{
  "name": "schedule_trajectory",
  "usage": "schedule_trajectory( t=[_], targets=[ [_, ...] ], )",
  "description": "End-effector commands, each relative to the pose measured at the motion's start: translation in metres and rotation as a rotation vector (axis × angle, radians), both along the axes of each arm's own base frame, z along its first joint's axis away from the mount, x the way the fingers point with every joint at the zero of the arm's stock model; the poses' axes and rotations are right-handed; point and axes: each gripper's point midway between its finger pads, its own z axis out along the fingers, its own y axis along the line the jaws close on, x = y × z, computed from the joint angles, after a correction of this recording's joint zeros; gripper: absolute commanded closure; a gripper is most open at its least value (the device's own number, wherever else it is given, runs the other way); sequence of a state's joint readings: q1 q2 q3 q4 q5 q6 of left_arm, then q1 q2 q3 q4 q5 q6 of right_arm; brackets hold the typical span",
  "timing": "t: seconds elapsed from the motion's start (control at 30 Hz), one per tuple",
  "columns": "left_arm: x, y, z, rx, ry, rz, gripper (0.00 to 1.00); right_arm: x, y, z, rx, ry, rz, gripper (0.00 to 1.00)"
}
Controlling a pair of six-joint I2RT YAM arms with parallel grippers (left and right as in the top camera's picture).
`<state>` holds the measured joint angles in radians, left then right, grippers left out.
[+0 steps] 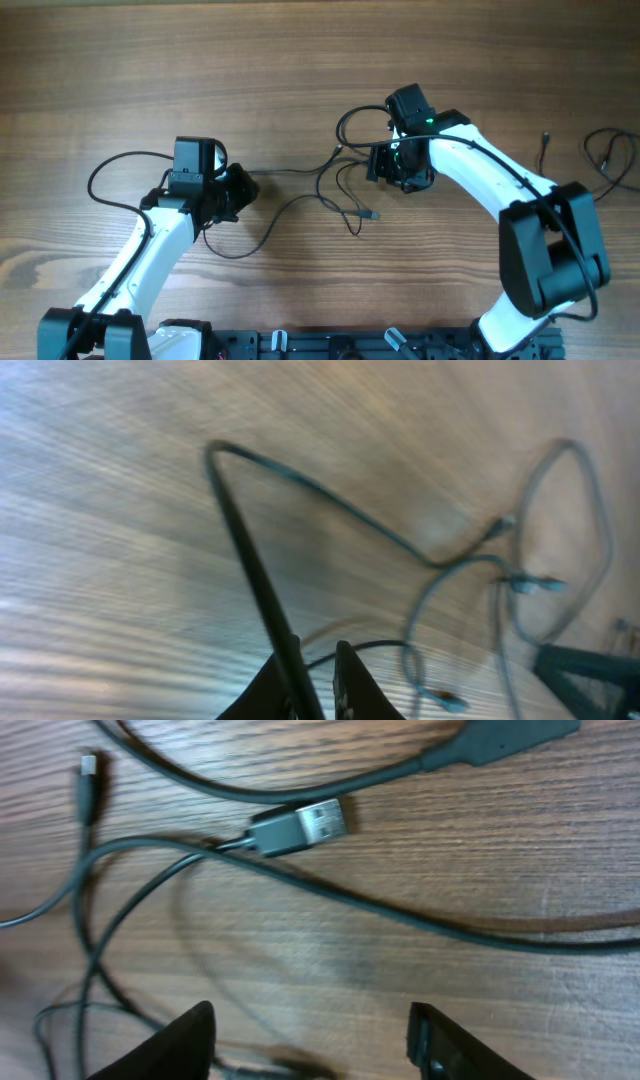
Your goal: Untangle cables
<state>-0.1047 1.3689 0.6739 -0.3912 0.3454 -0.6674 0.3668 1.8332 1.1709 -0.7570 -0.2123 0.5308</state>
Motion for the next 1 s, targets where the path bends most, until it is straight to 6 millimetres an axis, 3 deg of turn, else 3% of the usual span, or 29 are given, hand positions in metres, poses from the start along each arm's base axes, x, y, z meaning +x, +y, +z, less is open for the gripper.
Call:
schedule_trajectory(
  t=[0.0,0.17,0.27,0.43,0.53,0.63,0.83,0.97],
  targets=[
    [0.004,-0.027,0.014,-0.137,-0.048,-0.086,0.79,0.006,-0.009,-0.009,-0.060,-0.001,-0.084,0.38],
    [0.011,-0.042,0.023,-0.152,-0.113,-0.138,0.61,0.018,-0.013,-0.009,-0.083,-0.049,-0.122,0.34],
    [0.009,-0.060,0.027,-0.155,-0.140,-0.200,0.51,0.018,-0.025,-0.010,-0.143,-0.057,-0.135,0.35],
    [0.001,-0.090,0.032,-0.122,-0.228,-0.374,0.45,0.017,-0.027,-0.011,-0.149,-0.050,-0.153,0.35],
    [0.004,-0.094,0.037,-0.101,-0.263,-0.417,0.46,0.015,-0.032,-0.011,-0.158,-0.035,-0.155,0.34],
    [0.016,-0.081,0.045,0.005,-0.274,-0.414,0.50,0.014,-0.043,-0.008,-0.159,-0.023,-0.141,0.34],
    [0.040,-0.021,0.072,0.386,-0.237,-0.314,0.48,0.019,-0.063,0.016,-0.137,-0.058,-0.155,0.34],
    [0.045,-0.001,0.087,0.465,-0.216,-0.259,0.47,0.023,-0.073,0.036,-0.122,-0.110,-0.177,0.34]
  ],
)
